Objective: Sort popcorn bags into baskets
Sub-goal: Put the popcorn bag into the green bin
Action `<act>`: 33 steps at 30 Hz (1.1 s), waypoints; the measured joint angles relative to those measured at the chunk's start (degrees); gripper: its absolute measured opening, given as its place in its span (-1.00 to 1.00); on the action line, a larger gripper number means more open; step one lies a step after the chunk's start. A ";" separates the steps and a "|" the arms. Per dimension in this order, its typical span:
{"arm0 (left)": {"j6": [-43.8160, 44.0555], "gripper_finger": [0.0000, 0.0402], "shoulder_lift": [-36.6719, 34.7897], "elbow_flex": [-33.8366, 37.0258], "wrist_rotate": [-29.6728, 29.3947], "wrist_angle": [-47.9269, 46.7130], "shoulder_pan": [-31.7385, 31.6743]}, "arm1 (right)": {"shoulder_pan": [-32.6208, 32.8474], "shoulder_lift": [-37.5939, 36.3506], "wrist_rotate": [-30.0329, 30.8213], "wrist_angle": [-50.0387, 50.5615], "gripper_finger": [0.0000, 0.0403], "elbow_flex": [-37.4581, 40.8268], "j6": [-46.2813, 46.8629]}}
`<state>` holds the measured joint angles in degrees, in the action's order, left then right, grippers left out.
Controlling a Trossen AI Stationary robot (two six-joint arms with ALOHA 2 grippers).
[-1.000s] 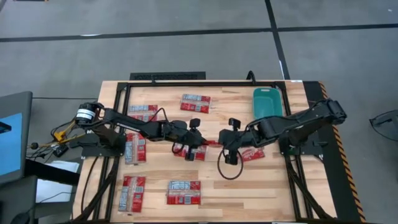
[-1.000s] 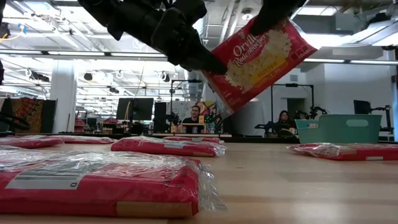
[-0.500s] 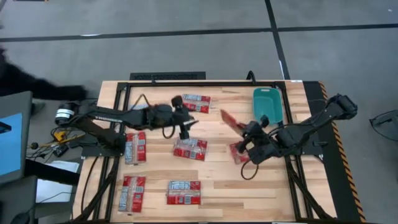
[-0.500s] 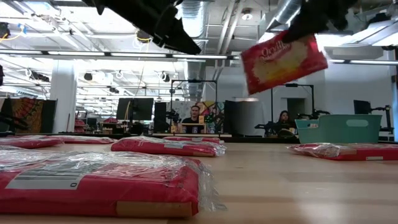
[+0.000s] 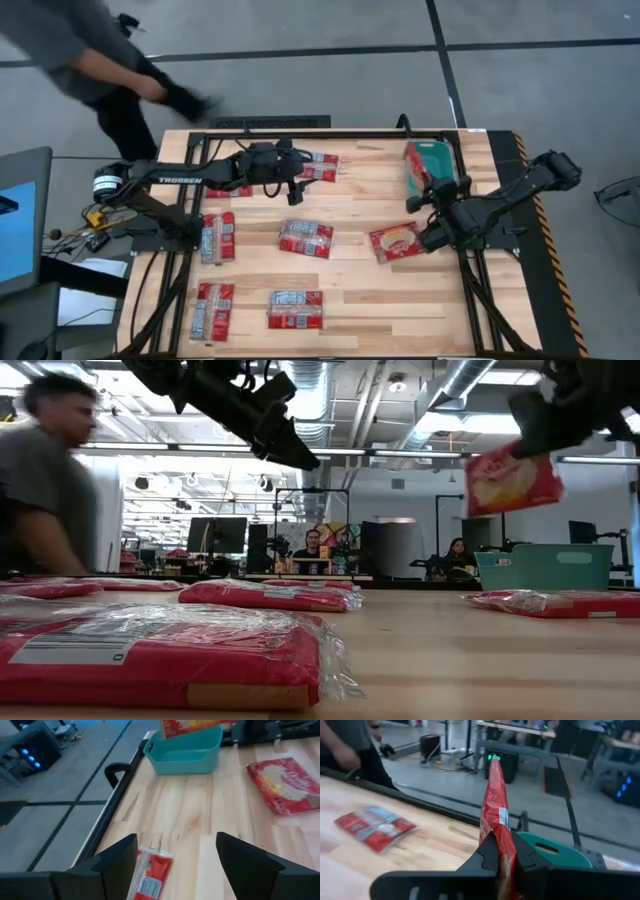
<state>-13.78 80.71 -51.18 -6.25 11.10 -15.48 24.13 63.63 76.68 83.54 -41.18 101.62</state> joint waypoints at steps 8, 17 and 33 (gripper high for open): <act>0.58 0.31 0.00 0.01 0.16 -0.14 -0.27 | -1.89 -3.10 -0.93 5.17 -0.91 9.95 17.59; 0.52 0.31 0.00 0.00 0.08 -1.49 -0.27 | -6.17 -2.99 -3.30 5.33 -0.91 15.76 23.12; 0.77 0.31 0.00 0.01 -0.05 -1.76 -0.27 | -14.04 -2.40 -0.88 -7.68 -0.91 23.42 17.59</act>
<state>-13.01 80.71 -51.17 -6.30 9.34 -15.75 10.10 61.23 75.80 75.86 -17.76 119.20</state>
